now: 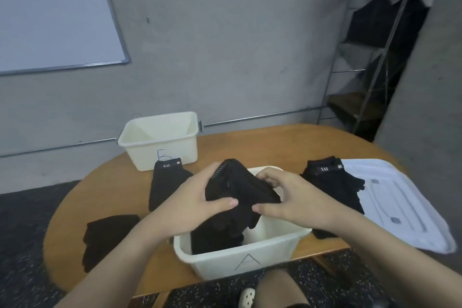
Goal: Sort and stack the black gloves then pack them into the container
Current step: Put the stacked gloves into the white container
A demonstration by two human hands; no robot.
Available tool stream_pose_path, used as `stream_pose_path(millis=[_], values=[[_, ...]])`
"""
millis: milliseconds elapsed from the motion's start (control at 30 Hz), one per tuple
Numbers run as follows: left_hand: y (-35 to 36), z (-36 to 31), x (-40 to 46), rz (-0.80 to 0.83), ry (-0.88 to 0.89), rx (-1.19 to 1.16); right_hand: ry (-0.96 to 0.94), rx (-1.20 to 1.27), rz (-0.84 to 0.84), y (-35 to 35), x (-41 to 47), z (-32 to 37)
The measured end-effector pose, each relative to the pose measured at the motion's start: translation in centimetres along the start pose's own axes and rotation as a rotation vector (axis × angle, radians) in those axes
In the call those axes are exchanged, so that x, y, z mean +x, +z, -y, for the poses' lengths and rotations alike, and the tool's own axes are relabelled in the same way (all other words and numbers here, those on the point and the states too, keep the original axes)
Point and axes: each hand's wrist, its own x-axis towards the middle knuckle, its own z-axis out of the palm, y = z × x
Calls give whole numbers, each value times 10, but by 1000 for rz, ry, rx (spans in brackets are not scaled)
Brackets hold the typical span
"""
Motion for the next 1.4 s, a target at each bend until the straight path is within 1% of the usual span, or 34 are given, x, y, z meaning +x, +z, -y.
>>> stream_pose_path(millis=[167, 233, 333, 433, 533, 700, 767, 900, 1100, 1267, 1400], values=[[16, 14, 30, 94, -21, 87, 25, -103, 38, -8, -7, -33], [18, 20, 39, 138, -57, 152, 11, -142, 15, -11, -9, -40], [22, 33, 54, 219, -77, 235, -20, -262, -15, -14, -9, -49], [32, 36, 68, 297, -57, 277, -65, -257, -19, -10, -4, -62], [44, 49, 84, 396, -8, 356, -71, -243, -9, -4, 1, -73], [58, 70, 102, 522, -58, 424, -90, -307, 14, 5, 8, -91], [65, 76, 107, 548, -118, 468, -82, -307, 20, 8, 9, -96], [85, 86, 115, 517, -154, 448, -58, -330, 42, 9, 9, -99], [101, 105, 117, 492, -118, 387, -34, -364, 61, 11, 10, -99], [107, 115, 117, 422, -89, 349, -29, -366, 51, 13, 10, -100], [110, 114, 116, 380, -128, 349, -17, -366, 42, 14, 11, -100]])
